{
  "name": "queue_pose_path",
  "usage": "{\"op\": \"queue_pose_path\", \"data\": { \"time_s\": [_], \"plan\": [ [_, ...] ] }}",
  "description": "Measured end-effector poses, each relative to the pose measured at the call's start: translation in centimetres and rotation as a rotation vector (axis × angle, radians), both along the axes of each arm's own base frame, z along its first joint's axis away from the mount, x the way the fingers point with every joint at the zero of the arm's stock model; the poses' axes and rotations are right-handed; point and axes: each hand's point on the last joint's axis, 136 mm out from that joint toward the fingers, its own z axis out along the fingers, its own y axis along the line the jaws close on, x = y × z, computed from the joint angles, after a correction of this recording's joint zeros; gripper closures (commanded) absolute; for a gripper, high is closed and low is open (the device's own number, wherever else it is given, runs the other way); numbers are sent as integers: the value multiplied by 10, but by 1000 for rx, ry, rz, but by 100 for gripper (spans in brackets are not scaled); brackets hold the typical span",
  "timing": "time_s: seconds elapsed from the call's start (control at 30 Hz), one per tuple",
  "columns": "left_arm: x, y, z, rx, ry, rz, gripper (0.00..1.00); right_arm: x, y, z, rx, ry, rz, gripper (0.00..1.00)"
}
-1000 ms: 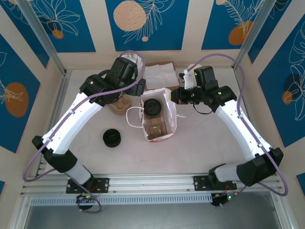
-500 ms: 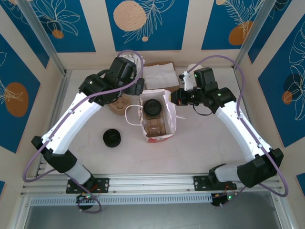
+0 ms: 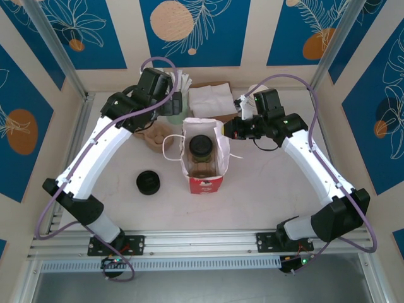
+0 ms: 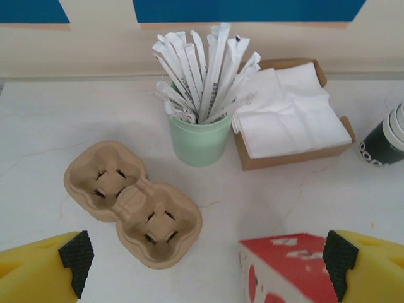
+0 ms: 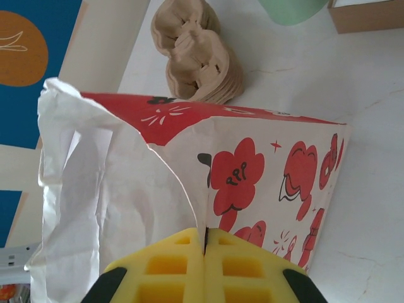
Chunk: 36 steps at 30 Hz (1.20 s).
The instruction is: Pack the takeout coffee
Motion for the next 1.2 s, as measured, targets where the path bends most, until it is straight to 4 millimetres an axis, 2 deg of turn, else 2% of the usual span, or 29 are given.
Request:
{"op": "queue_pose_path", "data": {
  "time_s": [0.2, 0.4, 0.5, 0.63, 0.8, 0.97, 1.1, 1.2],
  "plan": [
    [23, -1, -4, 17, -38, 45, 5, 2, 0, -2, 25, -8, 24, 66],
    [46, -9, -24, 51, -67, 45, 4, 14, -6, 3, 38, -51, 2, 52],
    [51, -11, -31, 64, -78, 35, 3, 19, -7, 7, 46, -78, -3, 51],
    [57, -14, -27, 58, -103, 15, 3, 24, -9, 17, 50, -107, -15, 51],
    [60, -20, -19, 43, -125, -15, 5, 33, -22, 58, 78, -168, -97, 51],
    [69, -24, -3, 25, -158, -36, 6, 24, -39, 86, 108, -216, -171, 50],
    [82, -21, 1, 9, -171, -40, 8, 22, -45, 95, 122, -232, -199, 51],
    [102, -17, -4, 1, -167, -36, 11, 25, -47, 93, 126, -230, -210, 52]
  ]
}}
